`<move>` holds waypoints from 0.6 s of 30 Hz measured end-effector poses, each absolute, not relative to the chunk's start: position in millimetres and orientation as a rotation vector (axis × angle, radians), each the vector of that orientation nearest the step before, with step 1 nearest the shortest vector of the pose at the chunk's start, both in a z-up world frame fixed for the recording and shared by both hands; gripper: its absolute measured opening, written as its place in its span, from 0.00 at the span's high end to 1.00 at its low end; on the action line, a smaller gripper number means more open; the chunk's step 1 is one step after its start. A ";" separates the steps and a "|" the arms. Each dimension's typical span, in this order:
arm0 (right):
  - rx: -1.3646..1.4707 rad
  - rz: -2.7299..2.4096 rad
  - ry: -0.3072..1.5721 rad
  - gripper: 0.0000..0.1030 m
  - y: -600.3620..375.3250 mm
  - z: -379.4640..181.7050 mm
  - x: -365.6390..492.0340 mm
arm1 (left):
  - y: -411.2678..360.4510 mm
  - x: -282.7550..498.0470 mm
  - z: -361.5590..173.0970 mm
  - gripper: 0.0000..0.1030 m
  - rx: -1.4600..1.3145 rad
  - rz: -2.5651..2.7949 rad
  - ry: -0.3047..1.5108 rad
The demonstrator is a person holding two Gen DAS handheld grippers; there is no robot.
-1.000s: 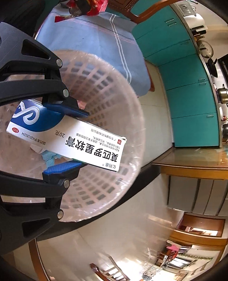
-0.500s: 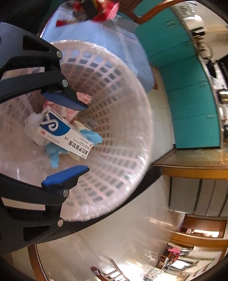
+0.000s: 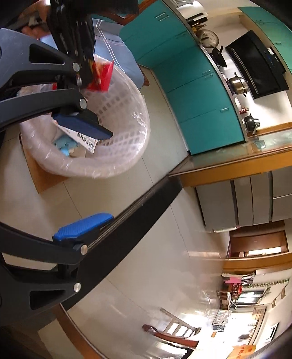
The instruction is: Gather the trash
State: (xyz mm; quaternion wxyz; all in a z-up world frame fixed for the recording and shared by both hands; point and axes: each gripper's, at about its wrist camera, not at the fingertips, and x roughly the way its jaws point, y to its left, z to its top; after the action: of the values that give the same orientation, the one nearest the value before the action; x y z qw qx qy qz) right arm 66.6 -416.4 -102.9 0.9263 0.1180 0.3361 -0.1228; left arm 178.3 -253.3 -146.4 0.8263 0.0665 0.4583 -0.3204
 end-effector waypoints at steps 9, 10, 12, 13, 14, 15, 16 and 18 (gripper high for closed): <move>0.218 -0.228 0.660 0.35 -403.0 -91.0 63.2 | -252.1 177.6 -157.2 0.33 0.091 -0.709 0.998; 0.214 -0.221 0.660 0.35 -398.8 -90.8 64.5 | -247.4 175.3 -153.7 0.30 0.090 -0.705 0.984; 0.211 -0.209 0.660 0.33 -391.8 -90.5 67.8 | -235.7 171.1 -145.6 0.21 0.090 -0.679 0.955; 0.210 -0.203 0.658 0.33 -388.9 -89.6 68.7 | -228.3 169.0 -140.9 0.21 0.085 -0.669 0.941; 0.209 -0.195 0.655 0.33 -384.5 -88.8 69.4 | -218.7 165.9 -135.1 0.20 0.077 -0.656 0.924; 0.207 -0.188 0.654 0.32 -380.4 -88.0 69.8 | -210.5 163.0 -130.4 0.17 0.072 -0.639 0.910; 0.201 -0.176 0.653 0.32 -374.0 -87.1 71.7 | -202.6 161.6 -126.9 0.16 0.068 -0.617 0.895; 0.187 -0.151 0.647 0.29 -361.8 -85.1 74.4 | -180.1 152.9 -116.5 0.13 0.057 -0.565 0.850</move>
State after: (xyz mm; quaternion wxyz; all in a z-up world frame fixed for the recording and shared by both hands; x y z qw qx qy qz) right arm 74.4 -361.8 -85.1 0.9410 0.0918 0.3173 -0.0742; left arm 152.9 -180.1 -116.5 0.8722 0.0273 0.4066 -0.2704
